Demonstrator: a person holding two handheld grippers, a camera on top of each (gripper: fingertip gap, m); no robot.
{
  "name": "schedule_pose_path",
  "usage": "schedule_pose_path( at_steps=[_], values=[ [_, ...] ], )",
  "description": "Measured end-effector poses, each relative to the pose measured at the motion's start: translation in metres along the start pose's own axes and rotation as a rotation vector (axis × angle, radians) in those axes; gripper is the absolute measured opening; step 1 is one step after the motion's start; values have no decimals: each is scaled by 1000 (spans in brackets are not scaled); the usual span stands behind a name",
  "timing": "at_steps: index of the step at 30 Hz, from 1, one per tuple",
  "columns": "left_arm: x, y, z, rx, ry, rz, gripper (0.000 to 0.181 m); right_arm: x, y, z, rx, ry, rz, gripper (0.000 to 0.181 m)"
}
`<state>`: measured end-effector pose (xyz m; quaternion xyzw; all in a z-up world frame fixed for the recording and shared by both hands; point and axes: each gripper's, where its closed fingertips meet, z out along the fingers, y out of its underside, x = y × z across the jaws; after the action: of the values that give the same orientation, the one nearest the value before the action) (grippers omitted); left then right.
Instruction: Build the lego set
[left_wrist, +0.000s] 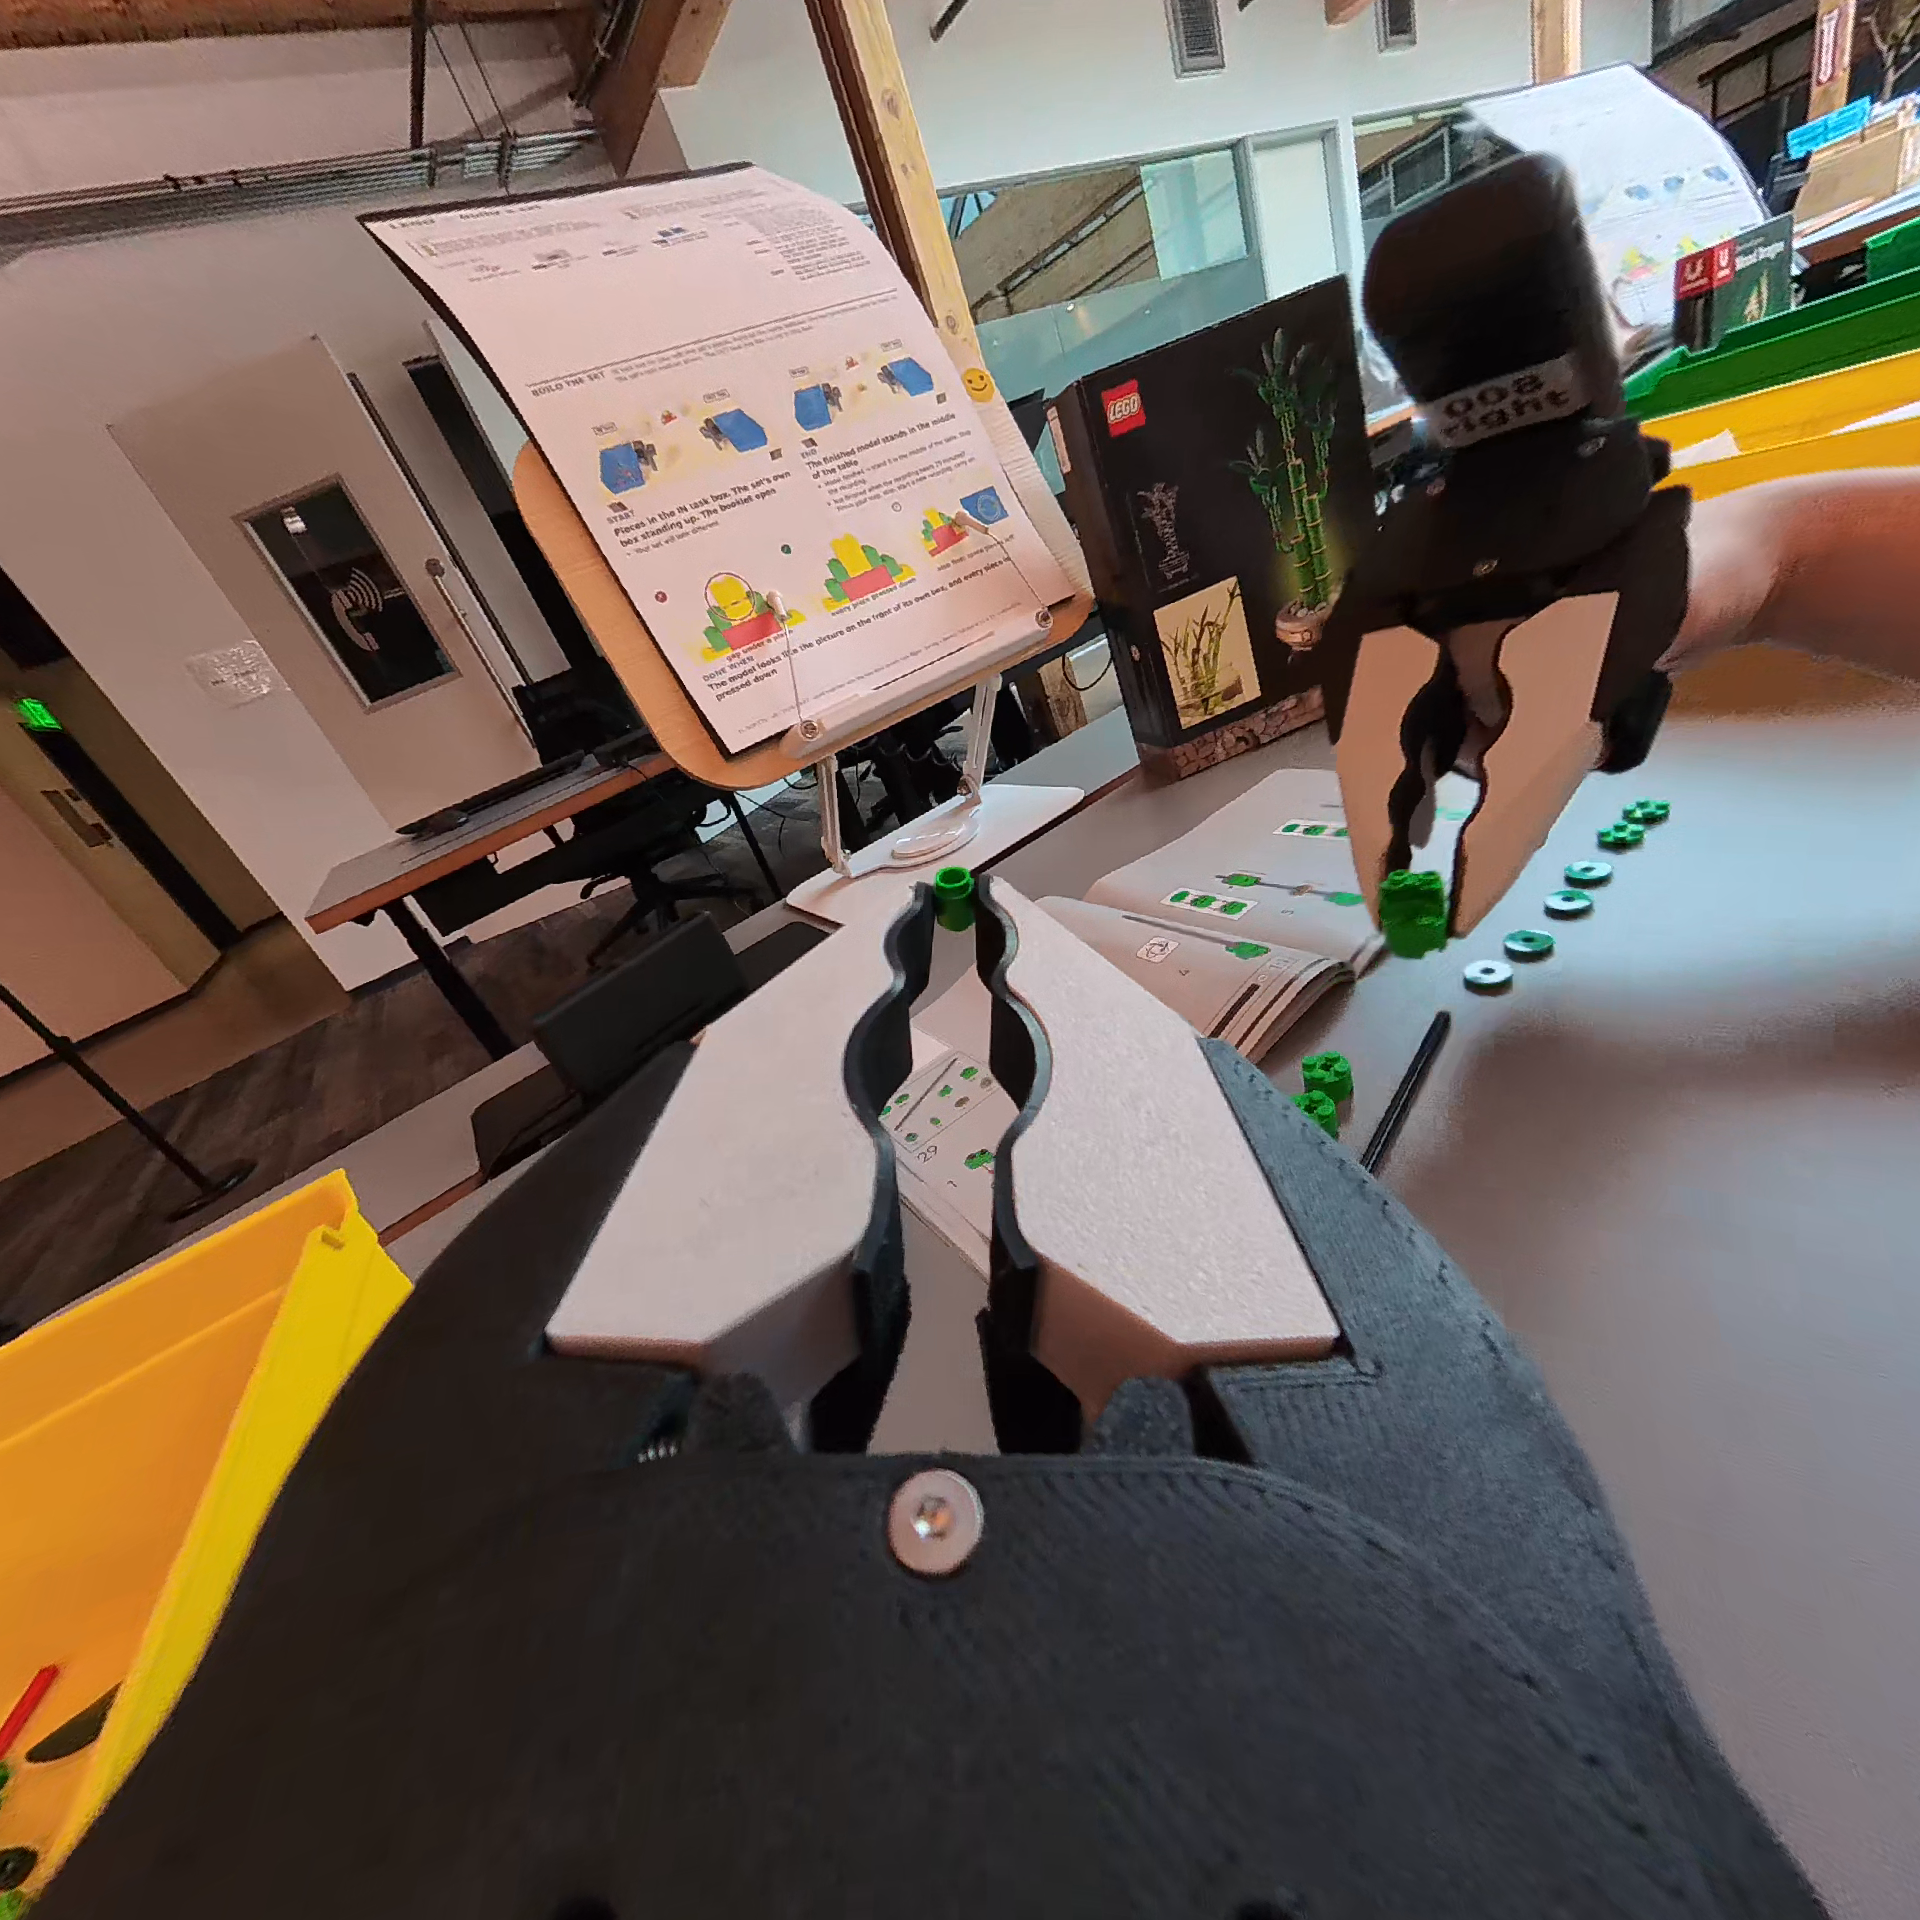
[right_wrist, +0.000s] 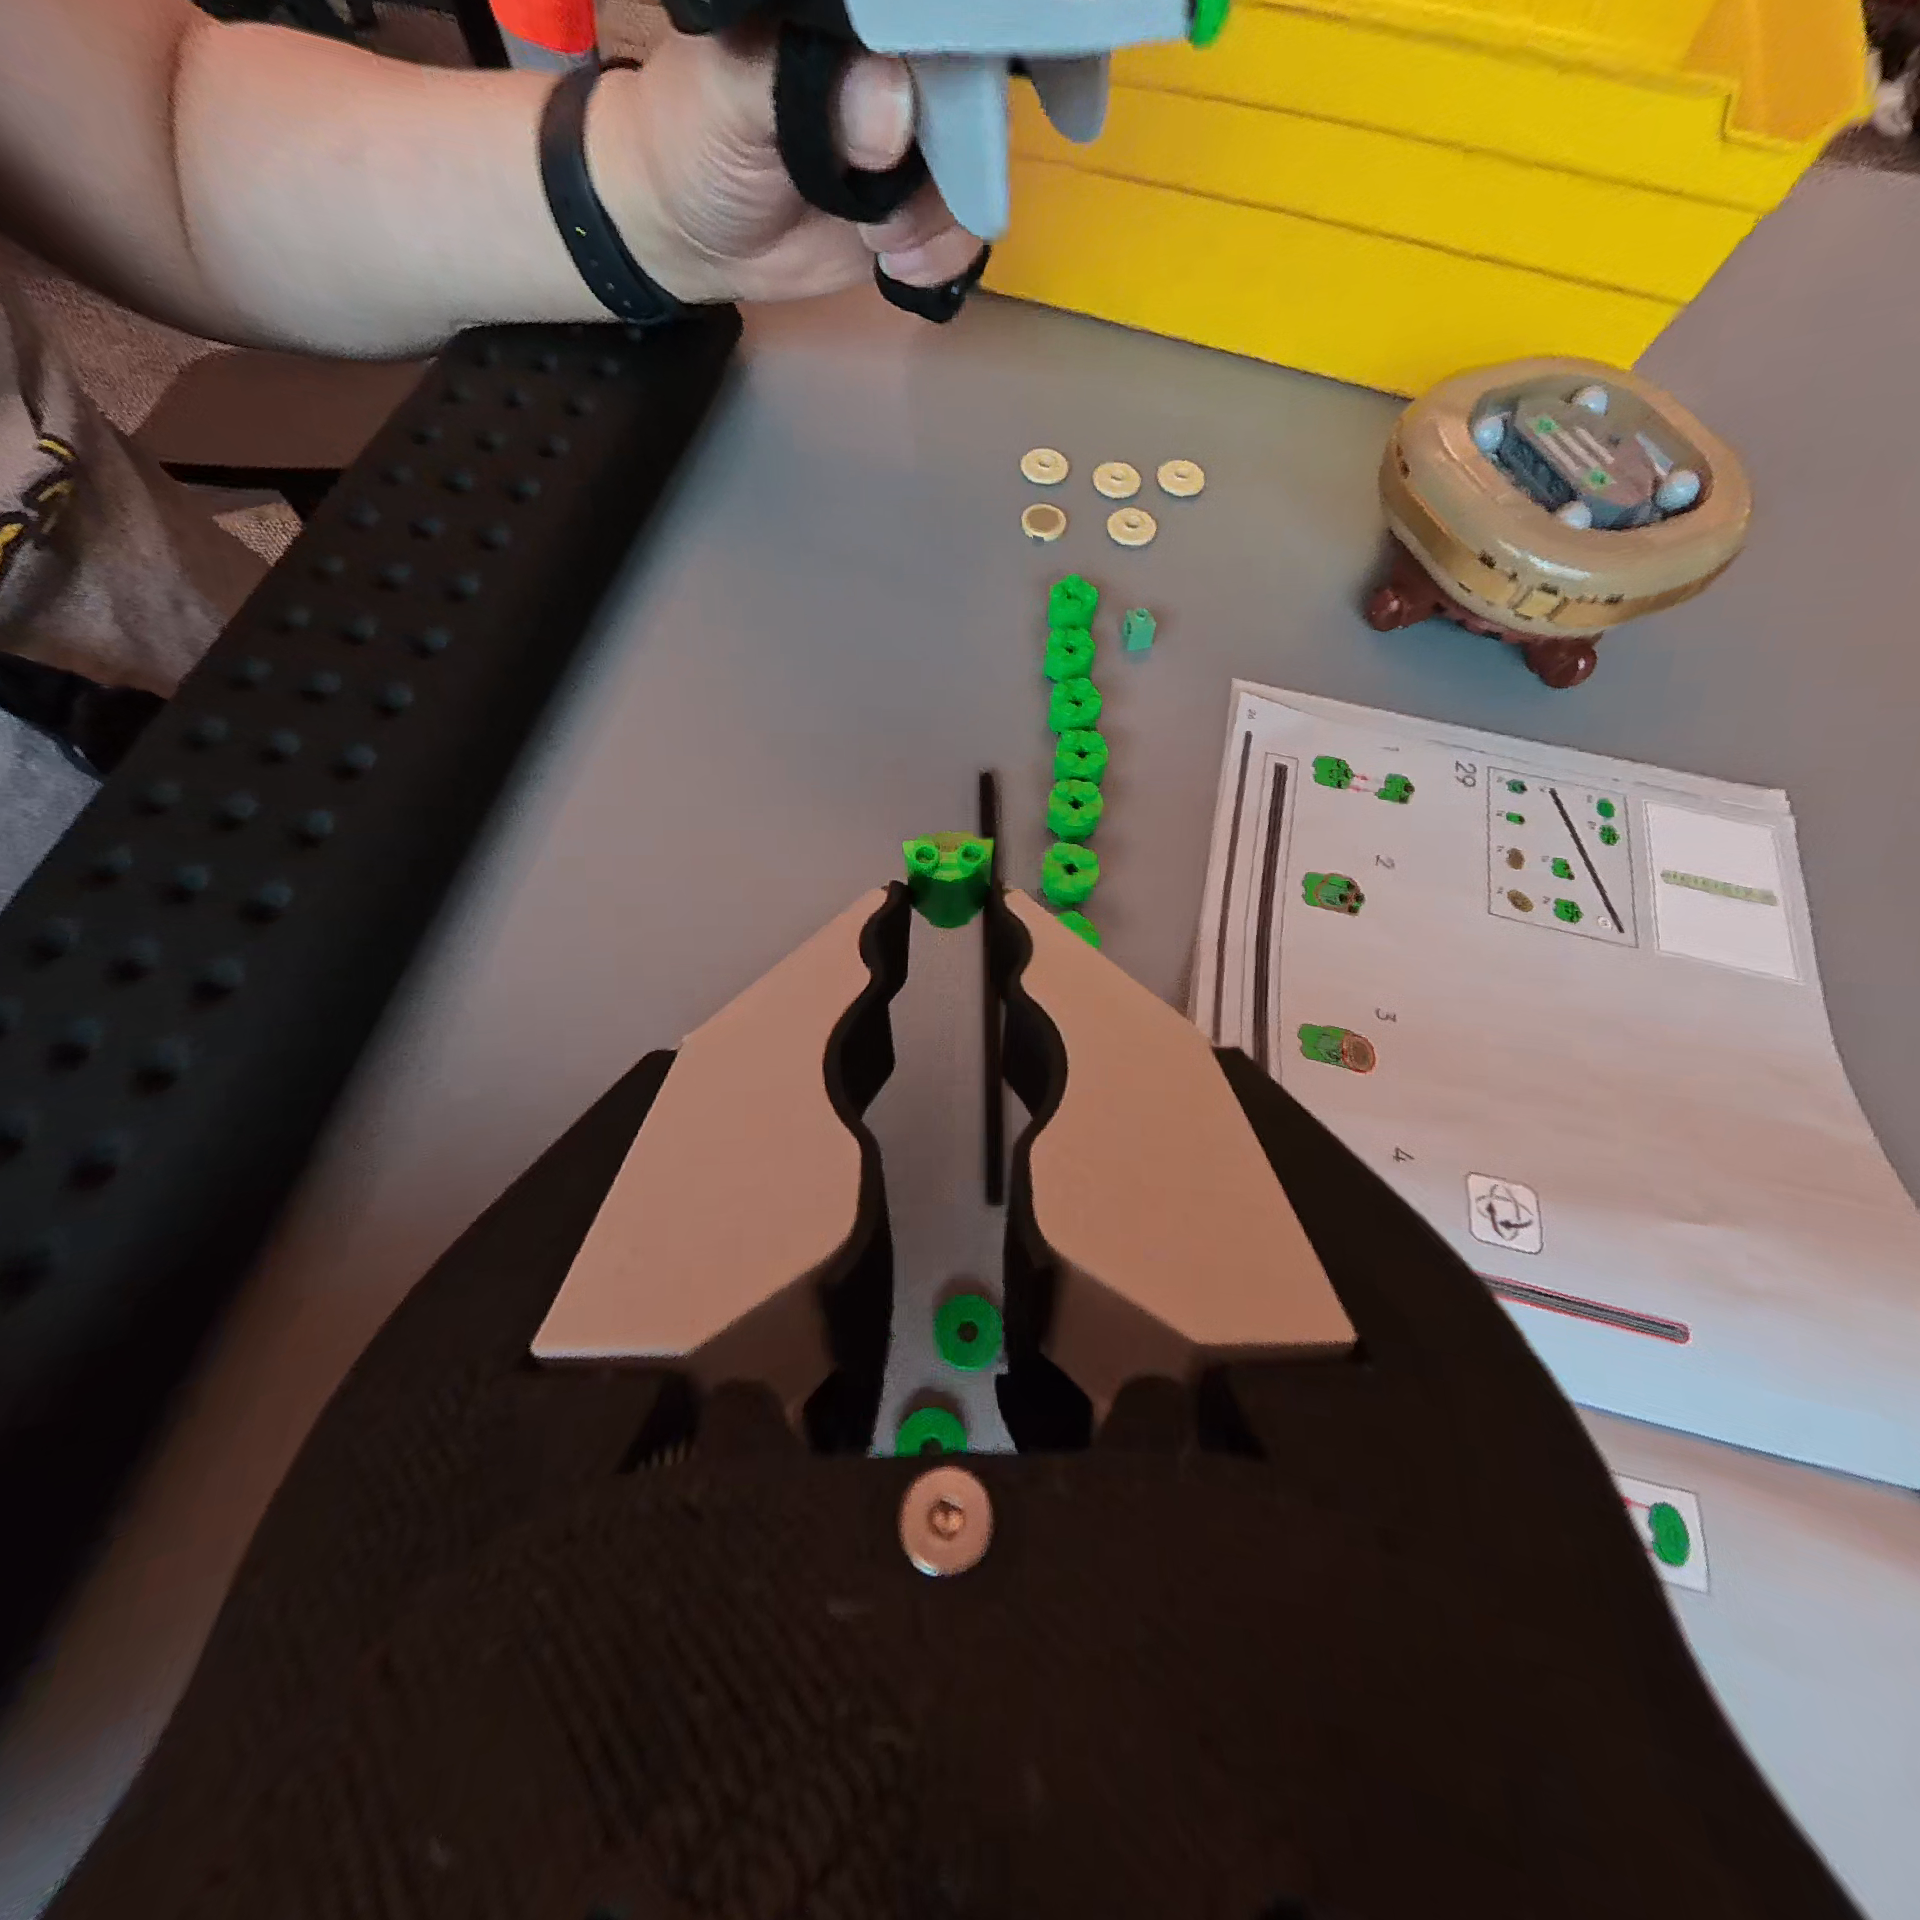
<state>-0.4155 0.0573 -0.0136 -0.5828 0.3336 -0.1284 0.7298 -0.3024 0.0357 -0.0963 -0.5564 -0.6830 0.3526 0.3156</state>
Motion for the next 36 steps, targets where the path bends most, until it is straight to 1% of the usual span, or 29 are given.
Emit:
schedule_pose_path(
  at_steps=[2, 5, 7, 9, 12, 15, 24, 36],
  values=[
    [1, -2, 0, 8, 4, 3, 6, -10, -6, -2, 17, 2, -31, 13],
    [1, -5, -1, 17, 2, 0, 5, -24, 8, 2, -17, 2, -28, 13],
    [1, -8, -2, 27, 1, -7, 6, -30, 16, 5, -8, 13, -31, 13],
    [2, -8, -2, 28, 1, -8, 5, -28, 13, 6, 59, 57, -48, 13],
    [5, -8, -1, 22, 12, 0, 6, -26, 16, 4, 36, 94, -82, 13],
    [9, -7, 0, 17, 21, 7, 6, -23, 10, 3, 93, 118, -91, 13],
    [13, -6, 1, 12, 41, 12, 6, -18, 24, 10, 25, 134, -110, 13],
    [19, -7, 1, 12, 78, 3, 6, -18, 18, 6, 27, 165, -147, 13]
  ],
)
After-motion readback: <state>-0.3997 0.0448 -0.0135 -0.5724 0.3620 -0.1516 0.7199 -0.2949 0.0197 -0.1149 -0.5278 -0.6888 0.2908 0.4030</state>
